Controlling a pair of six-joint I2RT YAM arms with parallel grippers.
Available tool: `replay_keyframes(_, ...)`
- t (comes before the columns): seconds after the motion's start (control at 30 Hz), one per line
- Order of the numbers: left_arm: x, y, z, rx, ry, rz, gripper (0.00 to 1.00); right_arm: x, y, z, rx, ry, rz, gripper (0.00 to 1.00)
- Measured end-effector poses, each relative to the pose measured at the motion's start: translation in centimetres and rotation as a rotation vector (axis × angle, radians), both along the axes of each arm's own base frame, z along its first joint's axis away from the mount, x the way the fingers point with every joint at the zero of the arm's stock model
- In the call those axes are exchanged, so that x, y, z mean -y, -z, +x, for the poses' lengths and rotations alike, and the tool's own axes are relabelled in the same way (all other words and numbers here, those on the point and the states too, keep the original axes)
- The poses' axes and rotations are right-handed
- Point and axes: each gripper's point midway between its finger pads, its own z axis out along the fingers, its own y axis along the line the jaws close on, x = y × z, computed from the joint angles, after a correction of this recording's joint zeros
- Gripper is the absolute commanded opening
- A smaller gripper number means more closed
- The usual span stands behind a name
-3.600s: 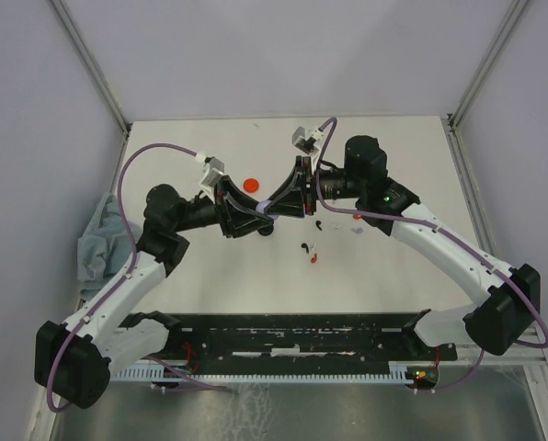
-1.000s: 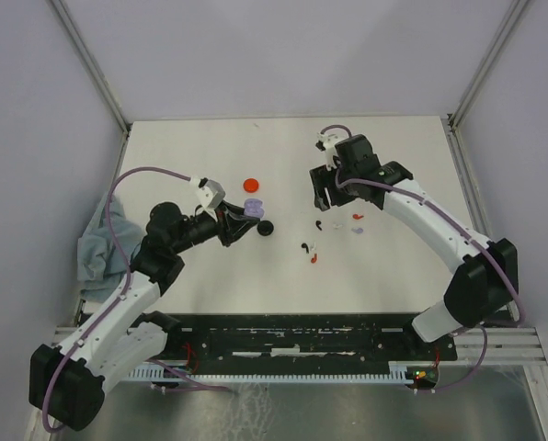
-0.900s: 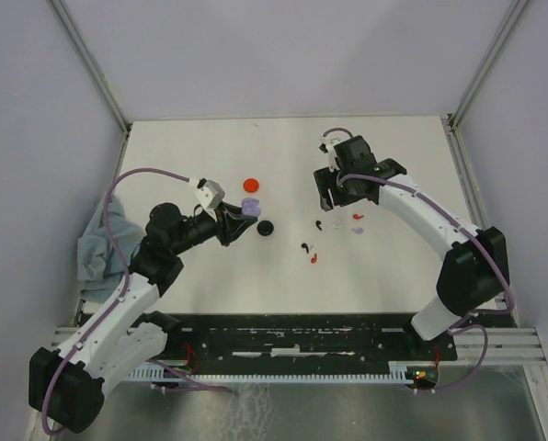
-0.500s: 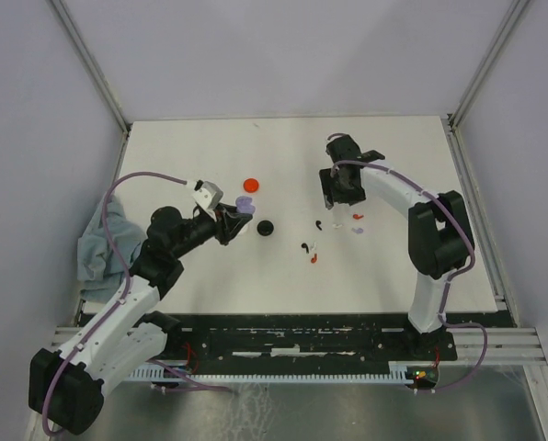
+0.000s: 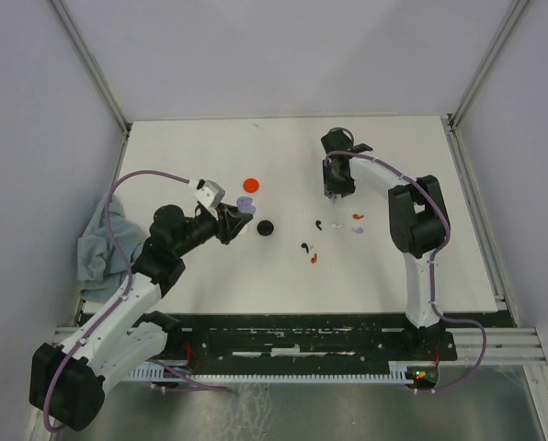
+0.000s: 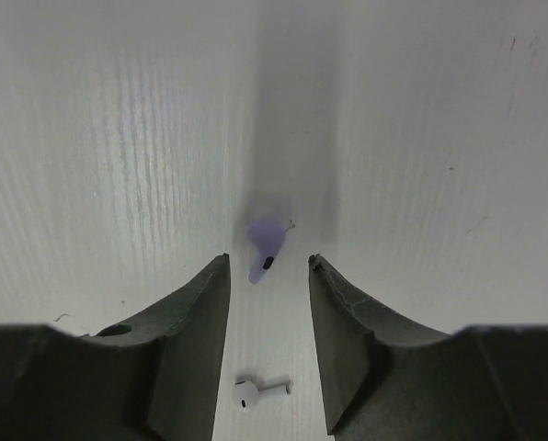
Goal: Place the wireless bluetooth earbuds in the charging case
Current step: Pick up the earbud from the center of the board.
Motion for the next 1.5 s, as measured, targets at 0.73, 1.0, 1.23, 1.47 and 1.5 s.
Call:
replay_keyframes(0.73,0.2,1.1,0.4,-0.029,0.004,0.014,0.03,0.0,1.7,1.5,-0.049,0.033,0.017,0.38)
replay_keyframes(1.0,0.3,1.2,0.3,-0.033,0.01,0.015,0.03,0.0,1.8,1.0,-0.074,0.028,0.021,0.3)
replay_keyframes(1.23,0.6,1.0,0.1,-0.029,0.032,0.01,0.03,-0.1,1.8,0.9,-0.079,0.02,0.023,0.22)
replay_keyframes(1.47,1.3,0.3,-0.3,0.014,0.083,-0.012,0.03,0.1,1.7,0.0,-0.075,0.007,0.026,0.2)
replay_keyframes(1.5,1.3,0.3,-0.3,0.018,0.088,-0.014,0.03,0.1,1.6,-0.4,-0.077,0.004,0.027,0.2)
